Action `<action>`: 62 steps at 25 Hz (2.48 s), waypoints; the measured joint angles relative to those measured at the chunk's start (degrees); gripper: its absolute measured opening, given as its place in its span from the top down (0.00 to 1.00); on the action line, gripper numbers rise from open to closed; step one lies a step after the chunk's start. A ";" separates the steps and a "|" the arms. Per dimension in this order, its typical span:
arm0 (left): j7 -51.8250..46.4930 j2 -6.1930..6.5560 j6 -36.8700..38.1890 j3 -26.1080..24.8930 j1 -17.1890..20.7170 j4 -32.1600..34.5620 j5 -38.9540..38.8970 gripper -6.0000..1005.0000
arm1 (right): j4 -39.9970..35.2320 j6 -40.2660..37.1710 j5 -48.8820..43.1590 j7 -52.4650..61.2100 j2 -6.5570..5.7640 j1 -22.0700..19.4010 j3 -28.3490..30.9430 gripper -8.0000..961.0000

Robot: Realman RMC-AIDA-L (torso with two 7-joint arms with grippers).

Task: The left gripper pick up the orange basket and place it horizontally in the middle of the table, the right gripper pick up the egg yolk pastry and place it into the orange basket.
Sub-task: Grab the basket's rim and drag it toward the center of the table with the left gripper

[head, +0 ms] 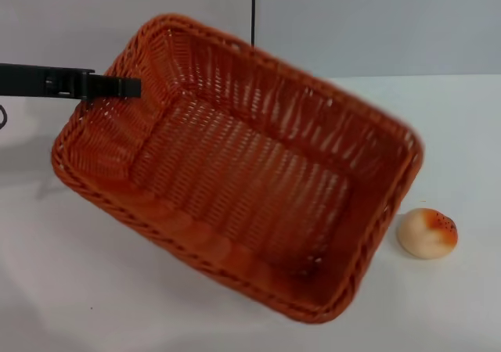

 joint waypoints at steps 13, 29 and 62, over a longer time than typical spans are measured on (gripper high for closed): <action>-6.40 -0.23 -1.32 -10.15 7.32 -5.50 -5.99 0.78 | 0.12 0.06 -0.34 0.00 0.02 -0.11 0.00 0.29; -2.00 -0.70 -1.77 -11.24 14.15 -17.53 -13.56 0.72 | -0.57 2.49 -0.51 -0.16 -0.20 2.24 0.00 0.29; -2.14 2.30 7.51 -10.10 14.97 -15.50 -10.17 0.48 | -1.63 3.60 -0.53 -0.07 -0.20 3.15 0.01 0.29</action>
